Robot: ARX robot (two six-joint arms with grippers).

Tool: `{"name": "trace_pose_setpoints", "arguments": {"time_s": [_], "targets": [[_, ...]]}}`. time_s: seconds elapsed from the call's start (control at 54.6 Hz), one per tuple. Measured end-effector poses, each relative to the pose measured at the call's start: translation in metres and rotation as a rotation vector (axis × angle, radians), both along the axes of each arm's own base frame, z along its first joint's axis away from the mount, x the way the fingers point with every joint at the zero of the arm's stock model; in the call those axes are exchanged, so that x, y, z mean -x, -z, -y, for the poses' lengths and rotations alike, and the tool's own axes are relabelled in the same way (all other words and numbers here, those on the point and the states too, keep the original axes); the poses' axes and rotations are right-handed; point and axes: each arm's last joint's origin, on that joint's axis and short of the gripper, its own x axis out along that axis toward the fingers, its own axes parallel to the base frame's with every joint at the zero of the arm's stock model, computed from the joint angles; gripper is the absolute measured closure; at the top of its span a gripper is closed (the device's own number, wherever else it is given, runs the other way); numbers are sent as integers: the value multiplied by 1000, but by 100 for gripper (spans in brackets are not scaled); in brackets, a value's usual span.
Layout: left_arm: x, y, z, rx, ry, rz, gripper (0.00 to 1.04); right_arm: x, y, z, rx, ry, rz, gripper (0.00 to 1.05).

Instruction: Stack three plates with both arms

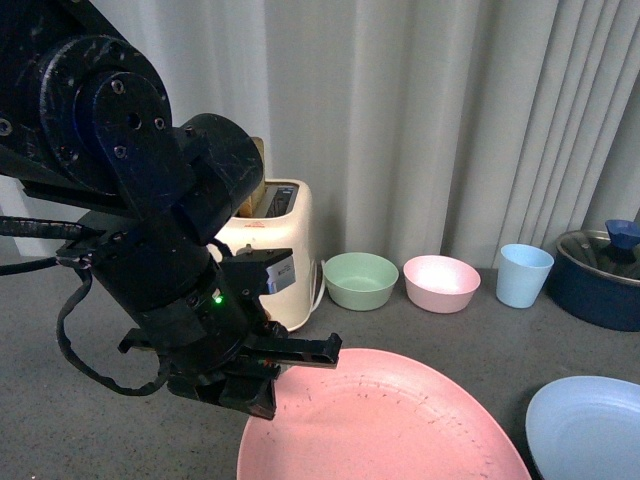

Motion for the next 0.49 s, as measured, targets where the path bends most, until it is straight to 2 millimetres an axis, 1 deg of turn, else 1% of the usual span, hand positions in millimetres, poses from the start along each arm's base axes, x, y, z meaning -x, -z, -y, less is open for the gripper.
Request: {"name": "trace_pose_setpoints", "arguments": {"time_s": [0.201, 0.384, 0.494], "targets": [[-9, 11, 2, -29, -15, 5, 101, 0, 0, 0, 0, 0, 0, 7], [-11, 19, 3, -41, -17, 3, 101, 0, 0, 0, 0, 0, 0, 7], [-12, 20, 3, -41, -18, 5, 101, 0, 0, 0, 0, 0, 0, 7]]}}
